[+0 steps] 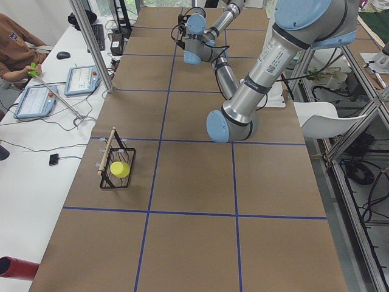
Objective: Left arm grabs green cup and hands to right arm on tray
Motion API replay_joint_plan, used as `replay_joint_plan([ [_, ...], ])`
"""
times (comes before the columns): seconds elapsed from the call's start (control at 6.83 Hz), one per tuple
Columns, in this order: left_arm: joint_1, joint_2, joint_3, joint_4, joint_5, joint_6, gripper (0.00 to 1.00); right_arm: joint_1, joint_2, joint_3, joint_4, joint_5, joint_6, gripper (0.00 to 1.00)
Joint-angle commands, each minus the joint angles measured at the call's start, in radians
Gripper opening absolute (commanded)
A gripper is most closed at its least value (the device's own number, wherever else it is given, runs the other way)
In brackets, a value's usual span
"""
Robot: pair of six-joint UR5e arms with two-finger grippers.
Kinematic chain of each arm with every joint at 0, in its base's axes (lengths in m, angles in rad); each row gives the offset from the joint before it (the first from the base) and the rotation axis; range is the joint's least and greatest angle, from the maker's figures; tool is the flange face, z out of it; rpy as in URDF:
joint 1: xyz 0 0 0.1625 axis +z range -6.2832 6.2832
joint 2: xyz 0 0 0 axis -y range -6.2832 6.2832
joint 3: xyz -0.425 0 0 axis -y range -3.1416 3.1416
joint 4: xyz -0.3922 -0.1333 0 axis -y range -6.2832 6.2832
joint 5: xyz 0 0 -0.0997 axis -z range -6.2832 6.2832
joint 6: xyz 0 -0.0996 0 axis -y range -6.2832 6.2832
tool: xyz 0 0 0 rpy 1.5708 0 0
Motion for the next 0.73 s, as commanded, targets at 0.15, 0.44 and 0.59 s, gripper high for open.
replay_joint_plan([
  [0.15,0.000,0.005,0.013,-0.034,-0.001,0.002,1.00,-0.001,-0.004,-0.001,0.000,-0.002,0.000,0.00],
  [0.44,0.000,0.006,0.015,-0.034,-0.001,0.001,1.00,0.001,-0.018,-0.003,0.000,-0.017,0.000,0.00],
  [0.59,0.000,0.006,0.013,-0.034,-0.001,0.002,1.00,0.007,-0.026,-0.004,0.000,-0.019,-0.003,0.00],
])
